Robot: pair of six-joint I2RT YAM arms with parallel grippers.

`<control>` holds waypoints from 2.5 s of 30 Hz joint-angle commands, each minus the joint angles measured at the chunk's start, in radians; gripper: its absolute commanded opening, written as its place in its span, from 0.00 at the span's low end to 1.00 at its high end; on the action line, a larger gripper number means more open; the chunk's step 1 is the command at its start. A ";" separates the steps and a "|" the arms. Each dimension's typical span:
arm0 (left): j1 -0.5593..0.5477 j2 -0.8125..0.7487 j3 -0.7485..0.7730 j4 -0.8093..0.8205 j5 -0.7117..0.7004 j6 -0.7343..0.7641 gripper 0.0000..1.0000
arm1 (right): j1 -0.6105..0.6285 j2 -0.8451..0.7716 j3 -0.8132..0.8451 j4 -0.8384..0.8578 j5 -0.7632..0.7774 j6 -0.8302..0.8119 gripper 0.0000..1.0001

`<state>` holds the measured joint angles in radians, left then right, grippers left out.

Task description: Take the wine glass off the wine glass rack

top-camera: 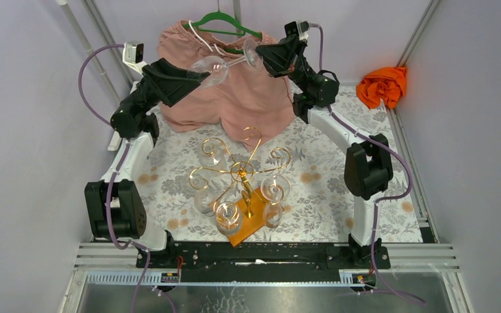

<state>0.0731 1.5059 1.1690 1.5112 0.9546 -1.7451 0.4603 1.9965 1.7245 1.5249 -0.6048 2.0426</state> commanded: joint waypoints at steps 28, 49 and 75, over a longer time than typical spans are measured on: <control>-0.035 -0.345 -0.012 -0.511 -0.089 0.415 0.00 | 0.097 -0.005 -0.096 0.182 -0.047 0.092 0.60; -0.006 -0.091 1.007 -2.385 -0.626 1.327 0.00 | -0.127 -0.294 -0.565 -0.035 -0.219 -0.084 0.95; -0.002 0.288 0.665 -2.573 -0.876 1.377 0.00 | -0.235 -0.550 -0.311 -1.316 -0.314 -0.914 0.97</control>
<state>0.0681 1.7561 1.8626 -1.1339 0.0353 -0.3717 0.2371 1.4448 1.3975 0.2325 -0.8925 1.1679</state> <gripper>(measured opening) 0.243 0.971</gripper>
